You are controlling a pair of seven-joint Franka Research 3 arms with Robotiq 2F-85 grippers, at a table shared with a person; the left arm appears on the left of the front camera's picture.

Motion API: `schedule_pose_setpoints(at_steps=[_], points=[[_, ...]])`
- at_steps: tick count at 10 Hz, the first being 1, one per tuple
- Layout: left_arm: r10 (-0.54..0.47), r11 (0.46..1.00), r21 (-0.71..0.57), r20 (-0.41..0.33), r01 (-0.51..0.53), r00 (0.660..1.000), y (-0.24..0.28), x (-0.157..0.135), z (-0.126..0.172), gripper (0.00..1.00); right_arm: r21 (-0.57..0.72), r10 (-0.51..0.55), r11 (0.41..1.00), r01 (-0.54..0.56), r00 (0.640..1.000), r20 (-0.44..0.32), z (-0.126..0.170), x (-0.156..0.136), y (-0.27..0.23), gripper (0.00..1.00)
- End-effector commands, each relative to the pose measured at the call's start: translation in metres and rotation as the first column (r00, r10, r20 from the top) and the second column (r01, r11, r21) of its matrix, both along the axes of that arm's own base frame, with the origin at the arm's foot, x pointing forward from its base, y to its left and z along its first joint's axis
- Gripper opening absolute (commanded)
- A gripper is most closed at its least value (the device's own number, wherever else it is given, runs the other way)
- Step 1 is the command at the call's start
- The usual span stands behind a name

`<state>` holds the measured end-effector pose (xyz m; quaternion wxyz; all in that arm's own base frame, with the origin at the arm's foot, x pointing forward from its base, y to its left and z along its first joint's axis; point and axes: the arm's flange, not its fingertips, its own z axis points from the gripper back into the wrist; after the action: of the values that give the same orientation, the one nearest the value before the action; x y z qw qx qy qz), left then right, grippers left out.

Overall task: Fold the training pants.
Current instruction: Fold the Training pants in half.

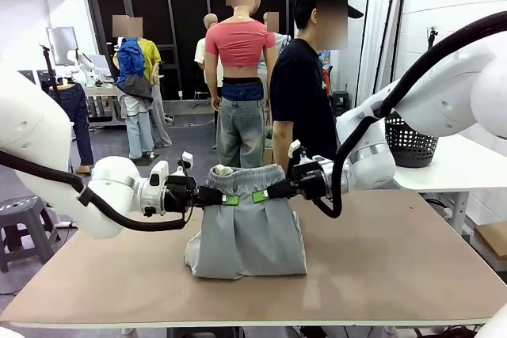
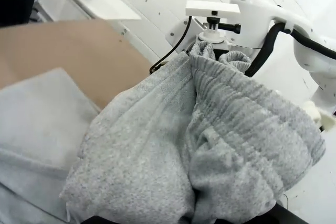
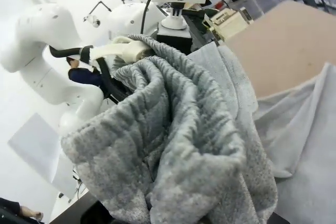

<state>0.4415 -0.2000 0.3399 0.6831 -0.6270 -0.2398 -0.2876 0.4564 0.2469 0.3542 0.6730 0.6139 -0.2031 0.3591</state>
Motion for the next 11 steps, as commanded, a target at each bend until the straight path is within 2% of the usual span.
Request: schedule_pose_setpoints(at_steps=[1, 2, 4, 8, 9, 10, 11], points=[[0.044, 0.999, 0.007, -0.080, -0.044, 0.996, 0.011, 0.022, -0.011, 0.00, -0.047, -0.066, 0.997, 0.064, 0.997, -0.043, -0.015, 0.013, -0.001, 0.00], [0.060, 0.998, 0.032, -0.104, -0.057, 0.993, 0.010, 0.027, -0.019, 0.00, -0.061, -0.090, 0.994, 0.087, 0.995, -0.051, -0.024, 0.017, 0.000, 0.00], [0.115, 0.992, 0.072, -0.097, -0.108, 0.989, 0.014, 0.046, -0.028, 0.00, -0.103, -0.140, 0.985, 0.137, 0.990, -0.025, -0.039, 0.040, -0.001, 0.00], [0.143, 0.987, 0.091, -0.119, -0.132, 0.983, 0.016, 0.079, -0.039, 0.00, -0.142, -0.179, 0.975, 0.172, 0.983, -0.040, -0.054, 0.079, -0.002, 0.00], [0.131, 0.989, 0.084, -0.121, -0.121, 0.984, 0.015, 0.080, -0.038, 0.00, -0.152, -0.159, 0.977, 0.150, 0.986, -0.055, -0.053, 0.075, -0.005, 0.00], [0.100, 0.993, 0.068, -0.084, -0.095, 0.991, 0.013, 0.074, -0.026, 0.00, -0.128, -0.121, 0.985, 0.116, 0.992, -0.031, -0.042, 0.073, -0.002, 0.00], [0.110, 0.991, 0.081, -0.102, -0.102, 0.989, 0.003, 0.070, -0.045, 0.00, -0.101, -0.146, 0.985, 0.141, 0.989, -0.035, -0.051, 0.070, 0.008, 0.00]])
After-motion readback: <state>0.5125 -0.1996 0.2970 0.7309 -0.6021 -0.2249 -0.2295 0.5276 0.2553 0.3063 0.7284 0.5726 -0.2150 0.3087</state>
